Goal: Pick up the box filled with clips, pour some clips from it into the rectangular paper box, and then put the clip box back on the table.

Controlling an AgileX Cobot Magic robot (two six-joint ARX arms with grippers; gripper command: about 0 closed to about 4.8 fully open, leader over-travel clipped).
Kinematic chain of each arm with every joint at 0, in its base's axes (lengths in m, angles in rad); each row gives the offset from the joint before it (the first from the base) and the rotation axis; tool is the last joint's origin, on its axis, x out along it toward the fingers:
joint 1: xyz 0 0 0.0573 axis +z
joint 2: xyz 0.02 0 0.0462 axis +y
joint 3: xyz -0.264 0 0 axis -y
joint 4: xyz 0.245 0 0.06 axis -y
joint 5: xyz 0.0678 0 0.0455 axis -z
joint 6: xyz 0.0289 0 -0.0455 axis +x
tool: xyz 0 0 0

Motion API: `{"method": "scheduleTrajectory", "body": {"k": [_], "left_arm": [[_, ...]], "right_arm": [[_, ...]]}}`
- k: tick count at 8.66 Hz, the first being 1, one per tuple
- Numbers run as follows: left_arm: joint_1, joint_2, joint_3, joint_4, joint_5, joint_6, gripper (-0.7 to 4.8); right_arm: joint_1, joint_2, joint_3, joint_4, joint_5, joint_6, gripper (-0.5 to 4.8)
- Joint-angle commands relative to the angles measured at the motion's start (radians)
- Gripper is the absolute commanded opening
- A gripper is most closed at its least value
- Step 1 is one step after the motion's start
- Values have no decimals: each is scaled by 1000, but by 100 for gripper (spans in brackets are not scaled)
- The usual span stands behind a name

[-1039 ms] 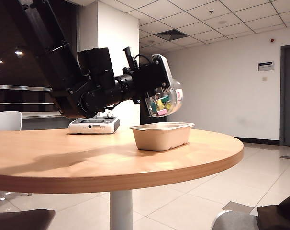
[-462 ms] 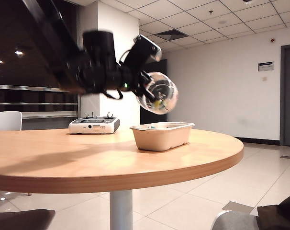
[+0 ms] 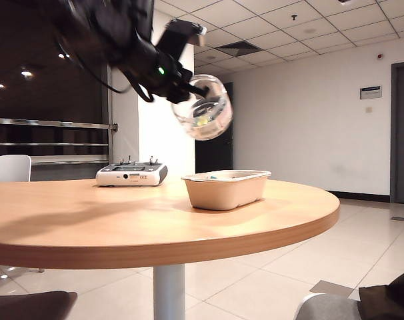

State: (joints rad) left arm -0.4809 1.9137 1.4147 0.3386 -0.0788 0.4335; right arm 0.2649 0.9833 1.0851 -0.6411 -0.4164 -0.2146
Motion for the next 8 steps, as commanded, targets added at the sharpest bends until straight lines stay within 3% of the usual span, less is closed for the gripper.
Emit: {"method": "scheduleTrajectory", "body": {"k": [1, 2, 3, 4, 5, 8], "left_arm": [[28, -118, 3, -337, -34, -208, -6], [69, -188, 4, -599, -61, -280, -6], [136, -177, 4, -836, -58, -285, -6], [218, -83, 4, -899, -52, -284, -6], [224, -72, 6, -942, -77, -292, 247], [224, -150, 6, -943, -82, -295, 247]], "right_arm": [[2, -9, 5, 20, -38, 5, -1], [2, -16, 5, 31, -39, 5, -1], [2, -17, 5, 35, -39, 16, -1], [2, -17, 5, 41, -57, 54, -1], [1, -17, 5, 87, -54, 54, -1], [1, -18, 5, 163, -54, 55, -1]]}}
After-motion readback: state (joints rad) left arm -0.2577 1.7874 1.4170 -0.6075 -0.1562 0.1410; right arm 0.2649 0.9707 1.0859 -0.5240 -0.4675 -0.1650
